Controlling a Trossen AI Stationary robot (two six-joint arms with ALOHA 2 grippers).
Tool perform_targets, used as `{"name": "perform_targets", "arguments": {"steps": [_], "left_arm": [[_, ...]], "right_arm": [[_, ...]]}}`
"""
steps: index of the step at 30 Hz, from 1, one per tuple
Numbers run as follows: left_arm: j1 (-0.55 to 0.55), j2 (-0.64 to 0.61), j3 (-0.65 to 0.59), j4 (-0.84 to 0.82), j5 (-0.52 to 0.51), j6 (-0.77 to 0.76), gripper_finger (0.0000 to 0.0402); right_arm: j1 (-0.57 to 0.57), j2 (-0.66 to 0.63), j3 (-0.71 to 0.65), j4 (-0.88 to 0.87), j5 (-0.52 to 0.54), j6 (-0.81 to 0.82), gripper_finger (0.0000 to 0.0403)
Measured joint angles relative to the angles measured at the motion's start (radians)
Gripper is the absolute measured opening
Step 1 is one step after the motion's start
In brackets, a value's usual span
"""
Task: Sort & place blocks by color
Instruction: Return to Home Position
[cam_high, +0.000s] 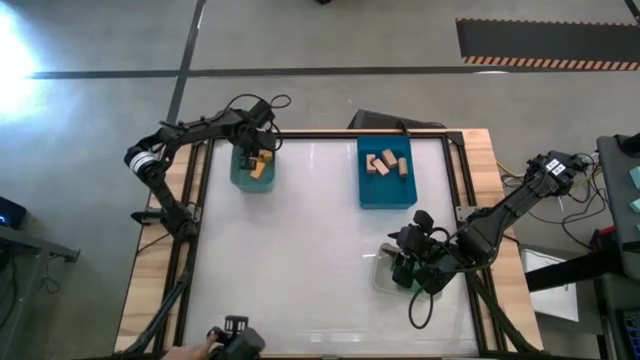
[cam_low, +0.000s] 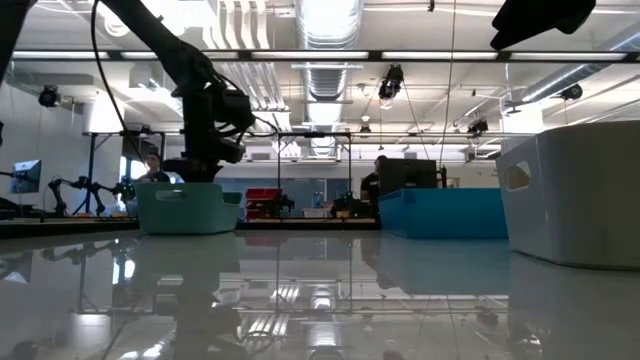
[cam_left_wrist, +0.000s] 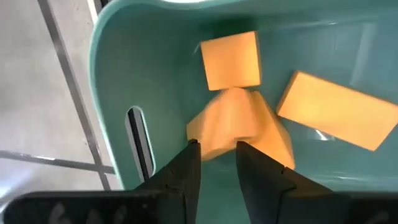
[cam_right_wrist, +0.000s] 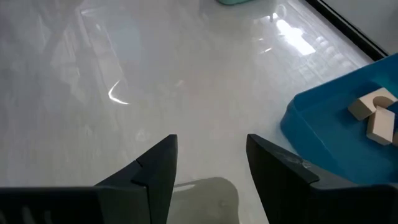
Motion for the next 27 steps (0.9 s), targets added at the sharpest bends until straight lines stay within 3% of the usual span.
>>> {"name": "perform_targets", "arguments": {"steps": [5,9,15,18,24,27], "left_arm": [[-0.036,-0.050,0.012,-0.014,-0.020,-0.141,0.0086],[-0.117,-0.168,0.002,-0.023,0.006,-0.310,0.0086],[-0.351,-0.376,-0.025,0.020,0.161,-0.529,0.0072],[-0.513,-0.472,-0.081,0.136,0.167,-0.596,0.0062],[-0.782,-0.627,-0.274,0.431,0.098,-0.642,0.0041],[-0.850,-0.693,-0.363,0.474,0.032,-0.653,0.0031]], "right_arm": [[0.000,0.000,-0.003,0.002,0.010,-0.049,0.0183],[0.000,0.000,-0.032,0.012,0.085,-0.131,0.0182],[-0.027,0.000,-0.101,0.120,0.127,-0.272,0.0182],[-0.061,0.000,-0.149,0.253,0.123,-0.391,0.0182],[-0.161,-0.003,-0.227,0.547,-0.002,-0.683,0.0182],[-0.229,-0.015,-0.266,0.666,-0.088,-0.807,0.0182]]}}
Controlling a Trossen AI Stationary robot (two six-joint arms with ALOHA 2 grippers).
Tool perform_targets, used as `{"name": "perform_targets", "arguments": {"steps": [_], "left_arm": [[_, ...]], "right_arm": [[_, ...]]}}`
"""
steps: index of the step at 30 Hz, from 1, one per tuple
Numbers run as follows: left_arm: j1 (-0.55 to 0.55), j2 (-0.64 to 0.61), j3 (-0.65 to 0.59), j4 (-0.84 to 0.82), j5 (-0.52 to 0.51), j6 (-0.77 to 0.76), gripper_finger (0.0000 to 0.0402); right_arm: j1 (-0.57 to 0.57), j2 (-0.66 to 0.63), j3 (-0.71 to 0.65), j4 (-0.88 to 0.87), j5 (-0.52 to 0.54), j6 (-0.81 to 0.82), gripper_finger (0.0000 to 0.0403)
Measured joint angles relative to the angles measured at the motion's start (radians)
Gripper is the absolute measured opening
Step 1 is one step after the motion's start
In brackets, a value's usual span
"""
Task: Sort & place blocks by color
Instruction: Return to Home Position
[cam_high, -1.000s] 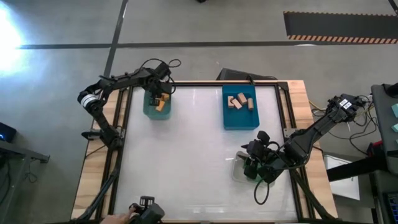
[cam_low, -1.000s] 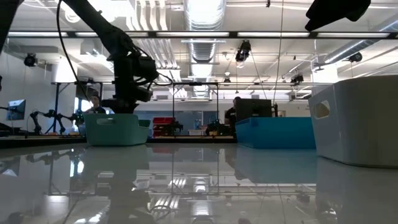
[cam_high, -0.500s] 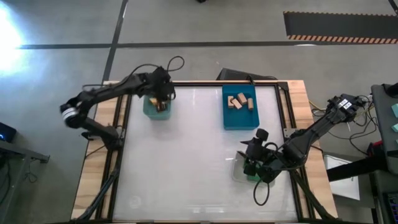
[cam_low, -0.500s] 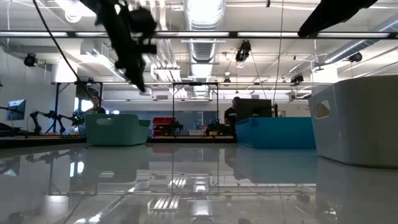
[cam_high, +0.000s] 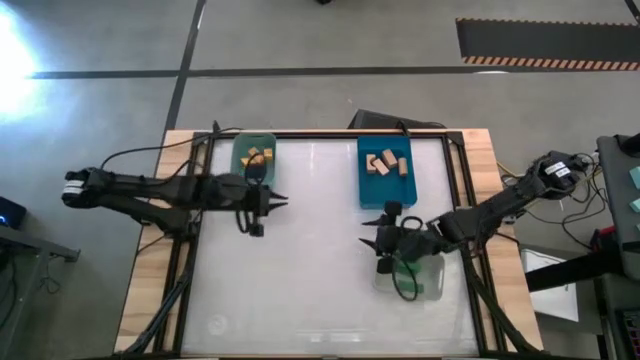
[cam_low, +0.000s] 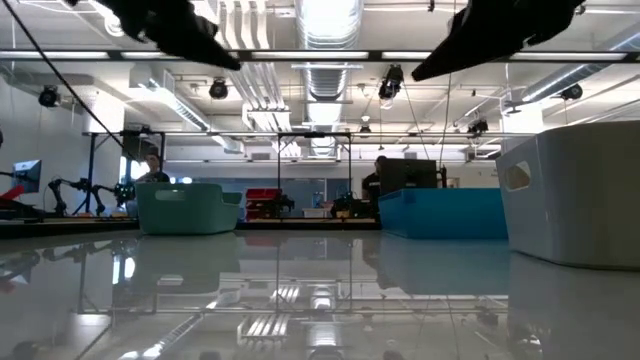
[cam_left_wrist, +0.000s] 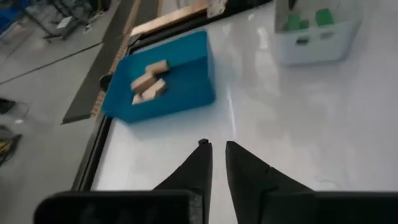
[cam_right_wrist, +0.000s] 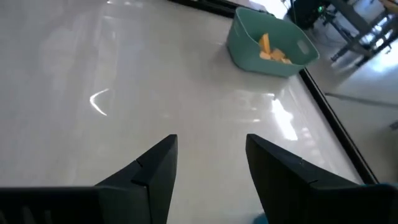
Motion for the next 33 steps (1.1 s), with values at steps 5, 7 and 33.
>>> {"name": "perform_targets", "arguments": {"steps": [5,7,33], "left_arm": [[-0.009,-0.132,-0.140,0.030,-0.042,-0.055,0.0013],[-0.009,-0.183,-0.194,0.066,-0.042,-0.074,0.0007],[-0.008,-0.564,-0.715,0.445,-0.041,-0.107,0.0000]], "right_arm": [[-0.121,-0.042,-0.079,0.108,-0.101,-0.114,0.0182],[-0.172,-0.071,-0.124,0.167,-0.145,-0.142,0.0182],[-0.407,-0.731,-0.643,0.420,-0.389,-0.216,0.0127]]}}
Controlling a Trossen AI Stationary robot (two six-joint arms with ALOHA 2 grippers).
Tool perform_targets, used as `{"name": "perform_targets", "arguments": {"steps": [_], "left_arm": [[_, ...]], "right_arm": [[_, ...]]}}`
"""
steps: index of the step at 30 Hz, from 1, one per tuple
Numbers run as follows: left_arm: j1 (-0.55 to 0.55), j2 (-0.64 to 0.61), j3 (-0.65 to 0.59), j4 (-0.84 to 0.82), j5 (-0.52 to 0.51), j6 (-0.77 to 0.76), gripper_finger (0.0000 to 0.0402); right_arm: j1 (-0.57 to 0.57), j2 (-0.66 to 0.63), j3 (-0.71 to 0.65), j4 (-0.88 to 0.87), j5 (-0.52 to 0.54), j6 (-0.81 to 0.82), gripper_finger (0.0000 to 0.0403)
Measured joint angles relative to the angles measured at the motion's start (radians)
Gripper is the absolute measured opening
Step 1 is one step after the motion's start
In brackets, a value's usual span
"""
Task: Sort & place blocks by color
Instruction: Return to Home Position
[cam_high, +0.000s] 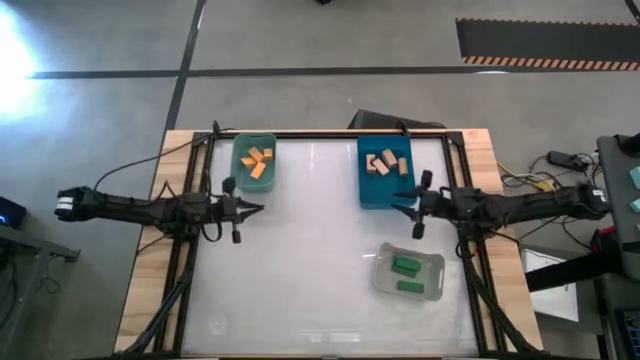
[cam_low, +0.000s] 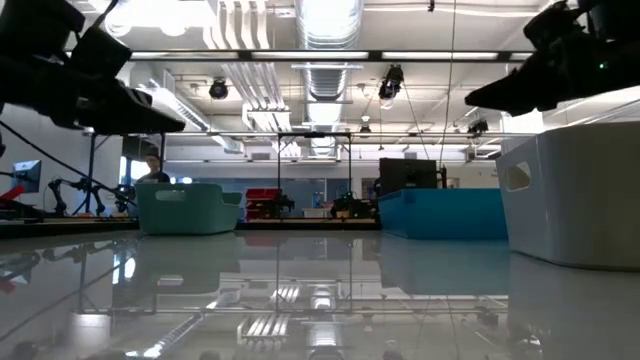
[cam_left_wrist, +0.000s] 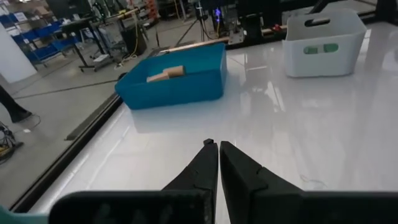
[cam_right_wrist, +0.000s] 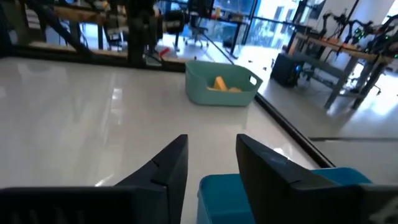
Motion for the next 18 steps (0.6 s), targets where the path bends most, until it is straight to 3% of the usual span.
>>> {"name": "perform_targets", "arguments": {"steps": [14,18], "left_arm": [[0.000,-0.147,-0.080,0.034,0.000,0.007,0.0000],[0.000,-0.208,-0.081,0.044,0.000,0.034,0.0000]], "right_arm": [[0.000,-0.340,-0.057,-0.196,-0.005,-0.054,0.0097],[0.000,-0.414,-0.057,-0.219,-0.081,-0.061,0.0088]]}}
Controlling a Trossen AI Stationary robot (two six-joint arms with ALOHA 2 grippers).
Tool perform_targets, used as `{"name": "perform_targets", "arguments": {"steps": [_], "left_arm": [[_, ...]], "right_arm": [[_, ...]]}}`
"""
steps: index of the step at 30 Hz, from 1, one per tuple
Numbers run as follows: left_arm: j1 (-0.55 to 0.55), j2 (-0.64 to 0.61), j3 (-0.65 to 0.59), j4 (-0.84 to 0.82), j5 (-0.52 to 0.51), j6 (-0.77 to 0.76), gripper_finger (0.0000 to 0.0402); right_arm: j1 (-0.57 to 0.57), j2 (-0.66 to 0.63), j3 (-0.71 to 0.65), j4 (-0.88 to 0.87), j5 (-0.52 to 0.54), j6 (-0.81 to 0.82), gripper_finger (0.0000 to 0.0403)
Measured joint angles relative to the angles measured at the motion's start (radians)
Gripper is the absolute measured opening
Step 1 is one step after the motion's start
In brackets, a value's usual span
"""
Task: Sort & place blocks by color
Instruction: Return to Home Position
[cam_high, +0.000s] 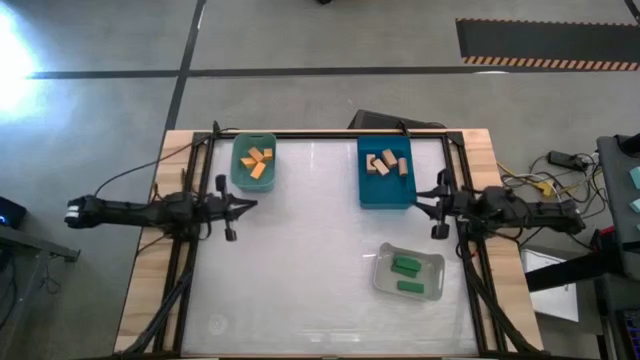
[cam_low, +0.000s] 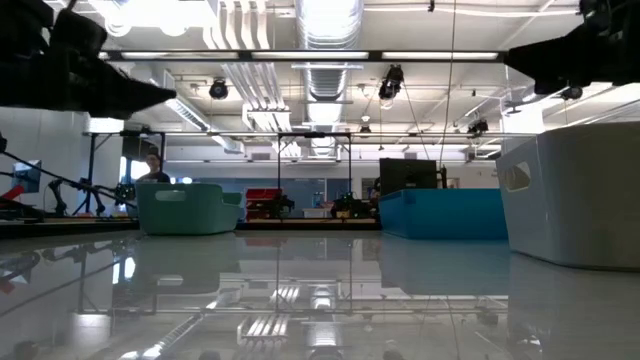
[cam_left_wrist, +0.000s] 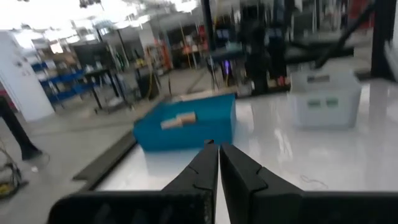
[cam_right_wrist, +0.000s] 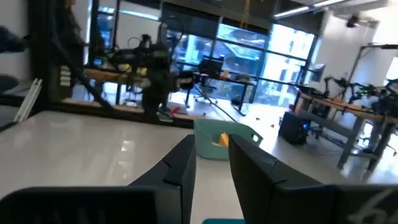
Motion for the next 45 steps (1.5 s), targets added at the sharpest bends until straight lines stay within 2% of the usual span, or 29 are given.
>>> {"name": "perform_targets", "arguments": {"steps": [6,14,27,45], "left_arm": [[0.000,-0.090,-0.001,-0.001,0.006,0.002,0.0000],[0.000,-0.160,-0.002,-0.001,0.003,-0.003,0.0000],[0.000,-0.132,-0.003,-0.001,0.002,-0.003,0.0000],[0.000,-0.062,-0.004,0.000,0.001,-0.004,0.0000]], "right_arm": [[0.000,-0.053,-0.002,-0.035,-0.033,-0.031,0.0070],[0.000,-0.053,-0.015,-0.033,-0.203,-0.027,0.0050],[0.000,0.001,-0.015,-0.038,-0.202,-0.021,0.0048],[0.000,0.001,-0.015,-0.040,-0.201,-0.021,0.0050]]}}
